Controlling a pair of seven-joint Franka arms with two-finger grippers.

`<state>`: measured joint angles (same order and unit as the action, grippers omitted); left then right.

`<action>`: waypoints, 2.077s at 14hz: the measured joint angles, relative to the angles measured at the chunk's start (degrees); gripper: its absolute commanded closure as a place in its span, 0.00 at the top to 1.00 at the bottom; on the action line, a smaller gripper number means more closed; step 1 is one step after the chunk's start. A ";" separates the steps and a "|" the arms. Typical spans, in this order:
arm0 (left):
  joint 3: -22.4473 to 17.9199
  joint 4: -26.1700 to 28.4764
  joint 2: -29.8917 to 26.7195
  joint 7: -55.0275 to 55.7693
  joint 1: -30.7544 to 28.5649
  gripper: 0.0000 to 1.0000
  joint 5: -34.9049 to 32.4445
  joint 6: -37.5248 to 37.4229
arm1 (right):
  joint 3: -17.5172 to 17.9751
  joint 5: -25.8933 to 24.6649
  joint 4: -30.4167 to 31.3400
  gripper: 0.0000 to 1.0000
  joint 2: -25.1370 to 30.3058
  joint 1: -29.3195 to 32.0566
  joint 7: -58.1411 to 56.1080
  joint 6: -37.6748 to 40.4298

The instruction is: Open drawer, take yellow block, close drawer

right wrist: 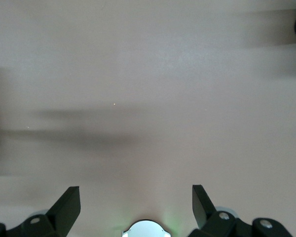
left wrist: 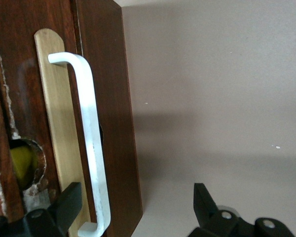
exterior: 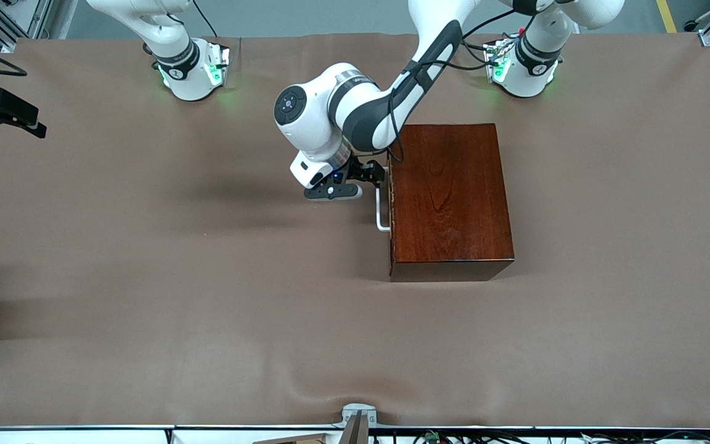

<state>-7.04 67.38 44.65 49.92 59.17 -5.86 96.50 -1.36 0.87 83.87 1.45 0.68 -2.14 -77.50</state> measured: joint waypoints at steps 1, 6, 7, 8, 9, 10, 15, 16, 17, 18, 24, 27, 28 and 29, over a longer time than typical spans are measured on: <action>0.00 0.05 0.13 0.33 0.00 1.00 0.00 -0.04 | 0.00 0.00 0.00 1.00 0.00 0.00 0.00 0.00; -0.09 0.22 0.91 1.94 -0.09 1.00 0.00 -0.09 | 0.00 0.00 0.00 1.00 0.00 0.00 0.00 0.00; -0.13 0.22 0.93 1.95 -0.13 1.00 0.00 -0.11 | 0.00 0.00 0.00 1.00 0.00 0.00 0.00 0.00; -0.16 0.22 0.93 1.96 -0.18 1.00 0.00 -0.12 | 0.00 0.00 0.00 1.00 0.00 0.00 0.00 0.00; -0.19 0.24 0.95 1.96 -0.24 1.00 0.00 -0.15 | 0.01 0.00 0.00 1.00 0.00 0.00 0.00 -0.01; -0.22 0.27 1.06 1.97 -0.28 1.00 0.00 -0.20 | 0.02 0.00 0.00 1.00 0.00 0.00 0.00 -0.01; -0.31 0.28 2.31 3.14 -0.33 1.00 0.00 -0.13 | 0.02 0.00 0.00 1.00 0.00 0.00 0.00 -0.01; -0.31 0.28 2.34 3.50 -0.33 1.00 0.00 0.03 | 0.02 0.00 0.00 1.00 0.00 0.00 0.00 -0.01; -0.31 0.27 2.34 4.34 -0.32 1.00 0.00 0.45 | 0.02 0.00 0.00 1.00 0.00 0.00 0.00 -0.01; -0.31 0.27 2.36 5.25 -0.32 1.00 0.00 1.10 | 0.02 0.00 0.00 1.00 0.00 0.00 0.00 -0.01; -0.34 0.26 2.38 7.96 -0.34 1.00 0.53 3.18 | 0.02 0.00 0.00 1.00 0.00 0.00 0.00 -0.01; -0.31 0.21 2.38 8.58 -0.27 1.00 0.84 4.08 | 0.02 0.00 0.00 1.00 0.00 0.00 0.00 -0.01; -0.26 0.19 2.38 8.88 -0.22 1.00 0.87 4.51 | 0.02 0.00 0.00 1.00 0.00 0.00 0.00 -0.01; -0.19 0.15 2.38 9.18 -0.15 1.00 1.01 5.06 | 0.02 0.01 0.00 1.00 0.00 0.00 0.00 -0.01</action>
<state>-7.23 67.53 47.03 59.10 59.01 -4.85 101.56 -1.34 0.88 83.87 1.45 0.68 -2.14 -77.50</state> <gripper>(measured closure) 0.000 0.000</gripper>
